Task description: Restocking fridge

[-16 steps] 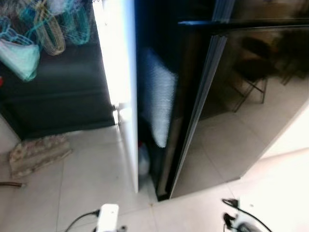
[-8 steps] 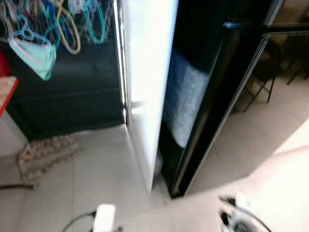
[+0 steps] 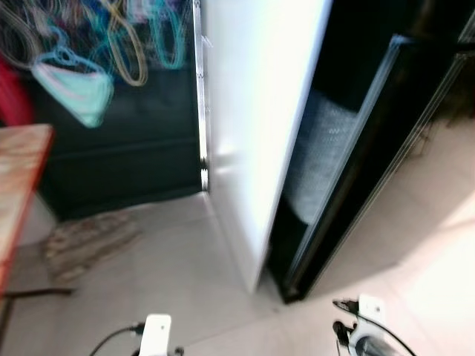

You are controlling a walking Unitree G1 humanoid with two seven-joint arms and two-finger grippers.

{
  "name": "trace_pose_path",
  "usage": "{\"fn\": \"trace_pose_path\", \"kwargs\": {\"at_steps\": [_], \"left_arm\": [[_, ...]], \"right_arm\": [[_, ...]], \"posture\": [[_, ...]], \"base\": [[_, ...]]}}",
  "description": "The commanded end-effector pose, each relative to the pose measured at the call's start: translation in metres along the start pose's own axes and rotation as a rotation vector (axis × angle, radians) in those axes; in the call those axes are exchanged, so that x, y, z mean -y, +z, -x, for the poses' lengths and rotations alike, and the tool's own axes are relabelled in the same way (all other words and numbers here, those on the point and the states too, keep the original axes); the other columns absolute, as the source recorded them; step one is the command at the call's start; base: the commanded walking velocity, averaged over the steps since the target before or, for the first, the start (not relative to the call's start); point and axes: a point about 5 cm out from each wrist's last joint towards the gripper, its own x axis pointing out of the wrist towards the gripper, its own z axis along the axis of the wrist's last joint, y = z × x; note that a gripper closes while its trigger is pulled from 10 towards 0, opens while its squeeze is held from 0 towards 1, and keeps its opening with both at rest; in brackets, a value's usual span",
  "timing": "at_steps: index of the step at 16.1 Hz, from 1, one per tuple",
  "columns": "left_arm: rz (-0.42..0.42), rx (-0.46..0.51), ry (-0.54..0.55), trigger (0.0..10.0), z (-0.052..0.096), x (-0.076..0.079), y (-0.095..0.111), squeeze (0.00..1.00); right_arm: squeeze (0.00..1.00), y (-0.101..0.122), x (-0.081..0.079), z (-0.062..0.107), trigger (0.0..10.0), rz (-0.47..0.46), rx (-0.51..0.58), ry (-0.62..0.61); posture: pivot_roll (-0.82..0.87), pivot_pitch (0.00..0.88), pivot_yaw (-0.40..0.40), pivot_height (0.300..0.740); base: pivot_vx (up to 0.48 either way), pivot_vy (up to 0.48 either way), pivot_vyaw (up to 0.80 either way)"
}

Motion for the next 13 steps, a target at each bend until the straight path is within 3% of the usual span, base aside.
{"fn": "trace_pose_path", "kwargs": {"at_steps": [1,13], "left_arm": [[-0.005,-0.034,-0.035,10.0,0.0018,0.0102,-0.0090,0.00],[-0.006,-0.032,-0.037,10.0,0.0016,0.0098,-0.0082,0.00]], "right_arm": [[0.00,0.0000,0.0062,0.0009,10.0,0.009,0.006,-0.015],[0.00,0.0002,0.0049,0.0008,10.0,0.022,-0.001,0.006]], "posture": [[0.14,0.000,-0.065,0.740],[0.15,0.000,-0.062,0.740]], "base": [[0.000,0.000,0.80],[0.000,0.000,0.80]]}}
